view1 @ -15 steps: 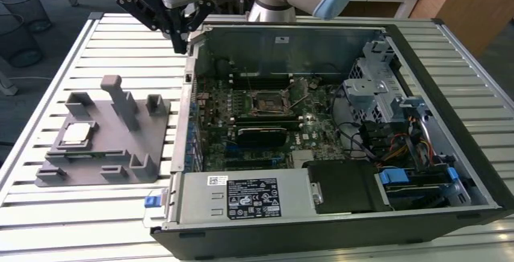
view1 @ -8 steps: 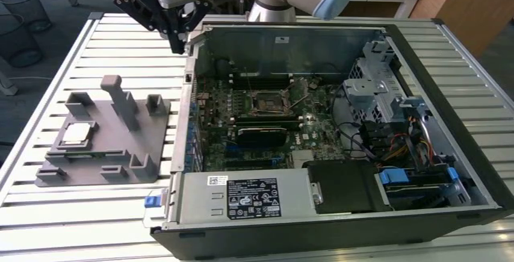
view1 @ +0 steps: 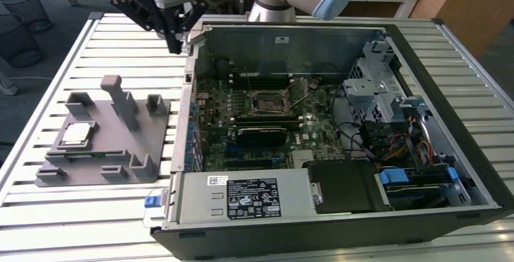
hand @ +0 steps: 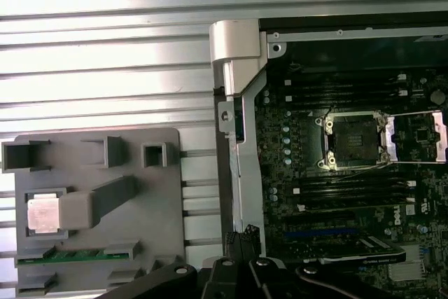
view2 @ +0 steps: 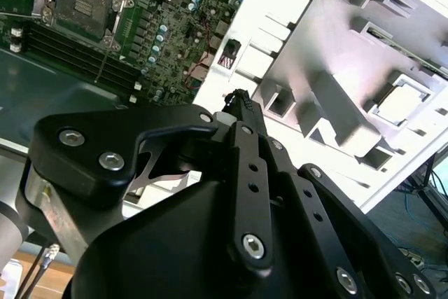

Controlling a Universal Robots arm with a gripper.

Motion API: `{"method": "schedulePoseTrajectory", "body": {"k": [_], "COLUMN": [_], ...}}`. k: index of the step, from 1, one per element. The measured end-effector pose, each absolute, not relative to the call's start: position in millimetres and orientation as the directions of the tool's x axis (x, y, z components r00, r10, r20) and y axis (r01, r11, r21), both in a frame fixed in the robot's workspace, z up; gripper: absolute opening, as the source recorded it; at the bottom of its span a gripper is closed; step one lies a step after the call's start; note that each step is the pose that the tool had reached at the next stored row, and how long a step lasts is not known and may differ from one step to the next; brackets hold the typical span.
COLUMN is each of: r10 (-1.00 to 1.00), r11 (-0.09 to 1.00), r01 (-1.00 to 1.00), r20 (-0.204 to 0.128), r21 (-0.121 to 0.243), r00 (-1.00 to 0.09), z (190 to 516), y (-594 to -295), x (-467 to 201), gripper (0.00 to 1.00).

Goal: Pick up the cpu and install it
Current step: 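Reach for the cpu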

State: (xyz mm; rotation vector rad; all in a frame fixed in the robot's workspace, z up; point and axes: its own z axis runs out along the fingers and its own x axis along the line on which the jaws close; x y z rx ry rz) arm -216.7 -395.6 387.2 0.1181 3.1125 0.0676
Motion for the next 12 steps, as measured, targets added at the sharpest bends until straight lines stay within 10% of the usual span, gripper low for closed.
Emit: {"method": "schedulePoseTrajectory", "body": {"k": [12], "r10": [0.076], "r11": [0.996], "r01": [0.075], "r20": [-0.024], "r21": [0.044], "r00": [-0.997], "z": [386.8], "y": [-395.2], "x": [-222.9], "gripper": [0.11]}}
